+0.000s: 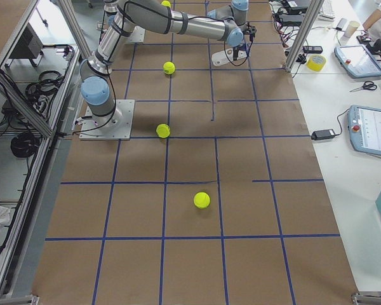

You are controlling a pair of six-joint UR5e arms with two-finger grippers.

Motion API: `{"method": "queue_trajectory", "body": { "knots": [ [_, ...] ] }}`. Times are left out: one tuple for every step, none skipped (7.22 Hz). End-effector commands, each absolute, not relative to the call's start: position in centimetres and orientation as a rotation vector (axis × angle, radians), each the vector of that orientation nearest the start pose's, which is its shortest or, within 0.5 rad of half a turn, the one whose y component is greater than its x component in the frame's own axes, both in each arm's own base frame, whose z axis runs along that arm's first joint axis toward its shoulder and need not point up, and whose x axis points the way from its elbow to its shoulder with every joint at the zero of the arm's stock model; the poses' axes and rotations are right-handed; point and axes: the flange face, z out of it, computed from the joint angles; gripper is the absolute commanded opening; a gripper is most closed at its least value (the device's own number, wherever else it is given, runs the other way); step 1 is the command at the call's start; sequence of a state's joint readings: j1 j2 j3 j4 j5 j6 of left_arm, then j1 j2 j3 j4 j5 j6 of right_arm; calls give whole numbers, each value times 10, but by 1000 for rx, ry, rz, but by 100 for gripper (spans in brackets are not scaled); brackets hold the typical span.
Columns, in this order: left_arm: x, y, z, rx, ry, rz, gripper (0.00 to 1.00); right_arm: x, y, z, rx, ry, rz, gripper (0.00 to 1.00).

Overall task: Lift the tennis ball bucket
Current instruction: 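Lift the can with the right gripper and carry it toward table center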

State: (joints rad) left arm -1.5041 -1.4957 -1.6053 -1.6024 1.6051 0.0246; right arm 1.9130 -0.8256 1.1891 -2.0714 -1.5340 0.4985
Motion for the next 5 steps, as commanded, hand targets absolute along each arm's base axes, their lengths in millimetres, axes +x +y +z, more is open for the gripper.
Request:
{"method": "queue_trajectory", "body": {
  "knots": [
    [-98, -469, 504, -69, 3104, -14, 100, 399, -685, 242, 218, 3038, -174, 84],
    [-98, -468, 504, -67, 3104, -14, 100, 400, -686, 236, 216, 3042, -165, 83],
    [-98, -468, 503, -67, 3104, -9, 100, 400, -687, 235, 218, 3039, -163, 82],
    [-98, -468, 503, -67, 3104, -9, 100, 402, -686, 238, 219, 3032, -161, 82],
    [-98, -468, 504, -67, 3102, -12, 100, 405, -685, 240, 208, 3026, -158, 80]
  ]
}}
